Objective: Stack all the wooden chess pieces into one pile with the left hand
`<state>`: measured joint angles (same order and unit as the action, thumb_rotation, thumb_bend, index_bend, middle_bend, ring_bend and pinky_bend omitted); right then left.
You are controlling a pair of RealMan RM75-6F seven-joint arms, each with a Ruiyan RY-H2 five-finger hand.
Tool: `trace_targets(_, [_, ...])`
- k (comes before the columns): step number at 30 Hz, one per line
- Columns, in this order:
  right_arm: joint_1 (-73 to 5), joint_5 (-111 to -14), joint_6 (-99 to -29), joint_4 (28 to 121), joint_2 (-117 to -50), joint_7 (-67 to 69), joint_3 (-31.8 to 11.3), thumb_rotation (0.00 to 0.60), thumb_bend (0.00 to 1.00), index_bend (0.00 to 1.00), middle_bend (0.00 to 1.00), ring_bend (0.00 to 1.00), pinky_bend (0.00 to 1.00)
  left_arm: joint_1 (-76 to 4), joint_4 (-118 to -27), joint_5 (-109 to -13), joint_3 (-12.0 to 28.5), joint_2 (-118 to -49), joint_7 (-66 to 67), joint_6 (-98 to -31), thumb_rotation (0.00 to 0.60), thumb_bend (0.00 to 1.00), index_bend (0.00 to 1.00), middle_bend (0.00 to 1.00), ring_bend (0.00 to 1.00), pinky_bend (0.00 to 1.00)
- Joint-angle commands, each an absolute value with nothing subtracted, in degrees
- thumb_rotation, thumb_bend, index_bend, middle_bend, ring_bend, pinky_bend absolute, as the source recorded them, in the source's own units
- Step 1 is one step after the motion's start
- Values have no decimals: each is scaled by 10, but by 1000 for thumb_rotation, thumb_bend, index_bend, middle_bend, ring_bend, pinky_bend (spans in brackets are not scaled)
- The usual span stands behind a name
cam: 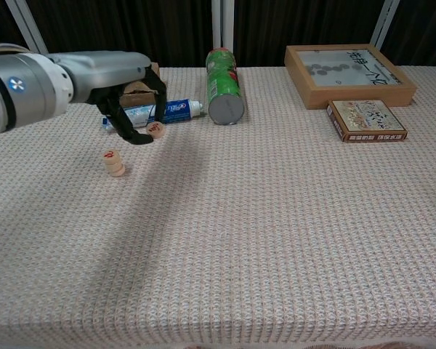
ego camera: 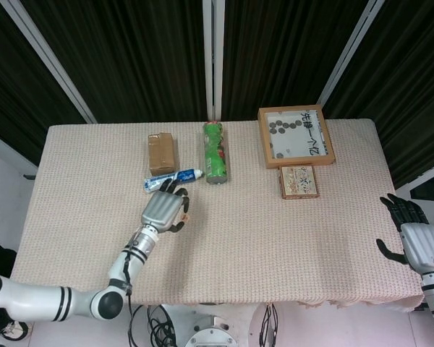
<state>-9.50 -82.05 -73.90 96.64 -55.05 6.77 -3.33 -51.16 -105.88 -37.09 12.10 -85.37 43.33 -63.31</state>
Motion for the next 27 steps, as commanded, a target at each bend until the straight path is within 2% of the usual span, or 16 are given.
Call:
trace_targets(1, [-95,-820,-740,966,-551,67,-34,600,295,0,0,0,0,-501,-1083,-342,109,-820,436,-636,600,288,506,225,0,0])
trace_targets(11, [-94,-817,-743,969,-553,55,-34,600,295,0,0,0,0,-489,-1049,-366,81,-826,393,-624,600,291,508,224,0,0])
trace_targets(27, [-95,-815,-741,967,-554,53,-35,600,295,0,0,0,0,-482,-1003,-374,74,-832,344,-600,600,294,500,222,0,0])
